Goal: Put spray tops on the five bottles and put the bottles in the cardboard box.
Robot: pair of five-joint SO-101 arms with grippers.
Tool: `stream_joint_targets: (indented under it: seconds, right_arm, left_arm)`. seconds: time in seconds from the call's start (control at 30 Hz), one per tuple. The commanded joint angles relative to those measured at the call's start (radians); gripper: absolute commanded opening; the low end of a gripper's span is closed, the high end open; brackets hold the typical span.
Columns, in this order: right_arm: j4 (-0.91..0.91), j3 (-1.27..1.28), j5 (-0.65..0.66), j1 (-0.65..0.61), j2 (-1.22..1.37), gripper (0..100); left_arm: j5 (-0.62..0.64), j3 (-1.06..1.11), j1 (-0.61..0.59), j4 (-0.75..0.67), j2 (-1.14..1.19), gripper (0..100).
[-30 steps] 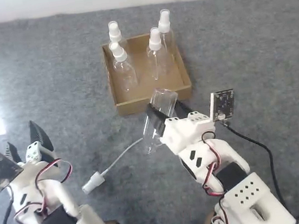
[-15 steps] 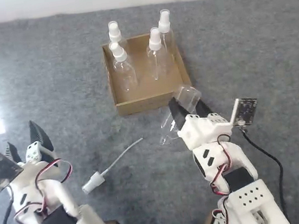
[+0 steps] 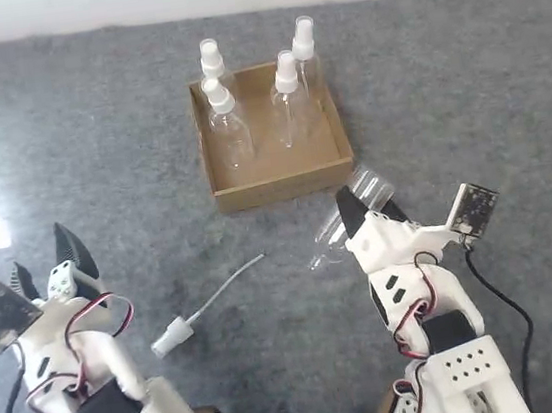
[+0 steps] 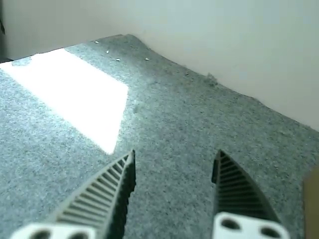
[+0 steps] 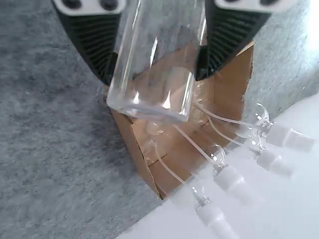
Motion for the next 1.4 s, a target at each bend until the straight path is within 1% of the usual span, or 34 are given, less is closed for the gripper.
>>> stream_joint_targets:
  seconds: [0.0, 0.33, 0.4, 0.53, 0.6, 0.87, 1.0, 1.13, 1.2, 1.27, 1.37]
  right_arm:
    - [0.008, -0.063, -0.009, 0.012, -0.031, 7.1]
    - [0.008, -0.061, -0.003, 0.008, -0.031, 8.0]
    - [0.01, -0.061, -0.003, 0.007, -0.031, 13.3]
    - [0.024, -0.061, -0.002, 0.004, -0.024, 27.8]
    - [0.071, -0.071, -0.002, 0.004, -0.031, 29.3]
    - [0.093, -0.095, -0.002, 0.015, -0.033, 21.1]
    - [0.093, -0.115, 0.006, 0.056, -0.033, 15.2]
    - [0.107, -0.147, 0.104, 0.107, -0.033, 7.9]
    - [0.173, -0.193, 0.14, 0.111, -0.033, 4.0]
    - [0.278, -0.256, 0.184, 0.101, -0.033, 1.0]
    - [0.46, -0.373, 0.269, 0.088, -0.028, 1.1]
  left_arm:
    - [0.009, -0.008, -0.002, -0.032, -0.023, 24]
    - [0.009, -0.008, -0.002, -0.032, -0.023, 24]
    - [0.009, -0.008, -0.002, -0.032, -0.023, 24]
    - [0.009, -0.008, -0.002, -0.032, -0.023, 24]
    - [0.008, -0.007, -0.002, -0.032, -0.023, 24]
    - [0.008, -0.007, -0.002, -0.032, -0.023, 24]
    - [0.008, -0.007, -0.002, -0.032, -0.023, 24]
    - [0.008, -0.007, -0.002, -0.032, -0.023, 24]
    - [0.008, -0.007, -0.002, -0.032, -0.023, 24]
    - [0.008, -0.007, -0.002, -0.032, -0.023, 24]
    - [0.008, -0.007, -0.002, -0.032, -0.023, 24]
